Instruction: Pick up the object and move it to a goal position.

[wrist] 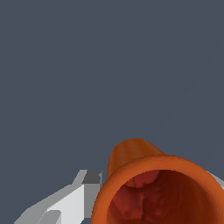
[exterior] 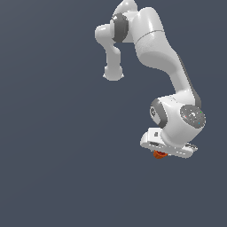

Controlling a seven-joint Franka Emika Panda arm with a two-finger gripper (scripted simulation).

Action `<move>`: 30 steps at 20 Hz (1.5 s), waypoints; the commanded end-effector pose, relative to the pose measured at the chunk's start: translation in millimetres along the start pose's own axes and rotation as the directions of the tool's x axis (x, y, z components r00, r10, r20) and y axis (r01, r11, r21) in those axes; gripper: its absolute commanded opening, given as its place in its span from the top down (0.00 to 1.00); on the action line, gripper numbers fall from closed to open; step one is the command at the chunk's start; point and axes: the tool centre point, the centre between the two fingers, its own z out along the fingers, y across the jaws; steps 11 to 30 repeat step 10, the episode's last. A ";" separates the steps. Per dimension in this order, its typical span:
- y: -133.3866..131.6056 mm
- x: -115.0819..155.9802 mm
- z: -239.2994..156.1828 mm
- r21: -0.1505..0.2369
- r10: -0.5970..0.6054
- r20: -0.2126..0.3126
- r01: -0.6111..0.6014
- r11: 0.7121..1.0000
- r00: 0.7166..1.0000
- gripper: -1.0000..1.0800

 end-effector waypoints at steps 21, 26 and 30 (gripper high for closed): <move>-16.4 2.2 -2.9 0.000 0.001 -0.001 -0.001 1.000 1.000 1.00; -16.4 2.2 -2.9 0.000 0.001 -0.001 -0.001 1.000 1.000 1.00; -16.4 2.2 -2.9 0.000 0.001 -0.001 -0.001 1.000 1.000 1.00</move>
